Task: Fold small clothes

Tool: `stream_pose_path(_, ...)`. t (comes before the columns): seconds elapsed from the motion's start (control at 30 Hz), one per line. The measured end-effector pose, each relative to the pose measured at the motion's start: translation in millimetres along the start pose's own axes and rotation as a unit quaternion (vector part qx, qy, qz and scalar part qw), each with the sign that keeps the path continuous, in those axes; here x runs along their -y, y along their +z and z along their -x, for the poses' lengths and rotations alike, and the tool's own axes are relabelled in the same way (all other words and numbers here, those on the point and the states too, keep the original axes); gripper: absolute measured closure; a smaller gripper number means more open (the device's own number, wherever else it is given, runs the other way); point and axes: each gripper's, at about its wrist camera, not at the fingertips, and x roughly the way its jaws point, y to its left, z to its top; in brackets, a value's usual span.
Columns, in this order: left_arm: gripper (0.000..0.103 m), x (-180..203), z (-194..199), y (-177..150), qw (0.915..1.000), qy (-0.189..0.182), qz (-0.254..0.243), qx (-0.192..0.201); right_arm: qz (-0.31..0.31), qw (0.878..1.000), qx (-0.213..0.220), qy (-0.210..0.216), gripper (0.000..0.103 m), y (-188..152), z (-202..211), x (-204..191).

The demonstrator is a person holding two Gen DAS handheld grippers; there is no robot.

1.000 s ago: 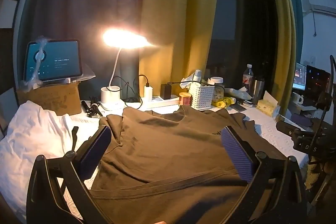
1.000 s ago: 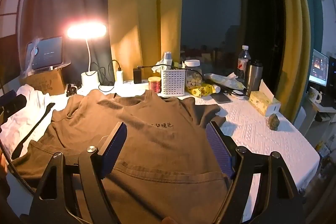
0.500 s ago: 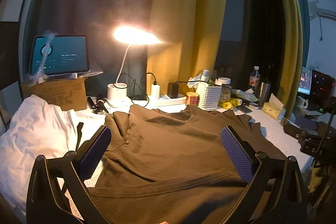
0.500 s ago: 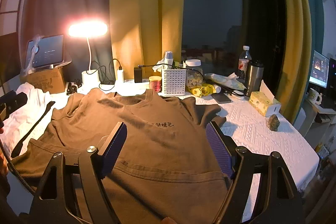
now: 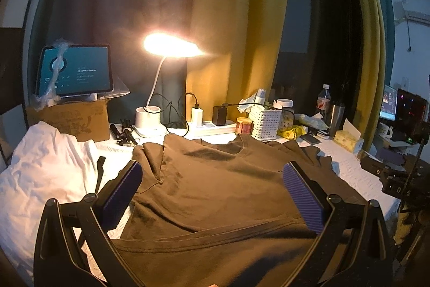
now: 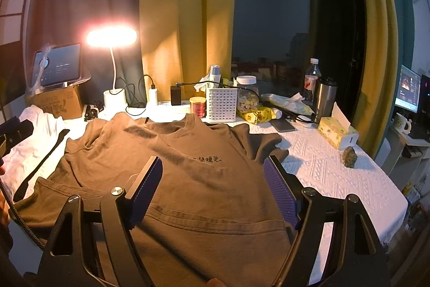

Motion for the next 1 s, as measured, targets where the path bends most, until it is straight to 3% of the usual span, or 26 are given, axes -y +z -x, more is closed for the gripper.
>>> stream_pose_path(1.0, 0.001, 3.6, 2.1, 0.2, 1.0000, 0.000, -0.002, 0.004, 0.000, 1.000, -0.001, 0.000, 0.022, -1.6, 0.2, 0.4)
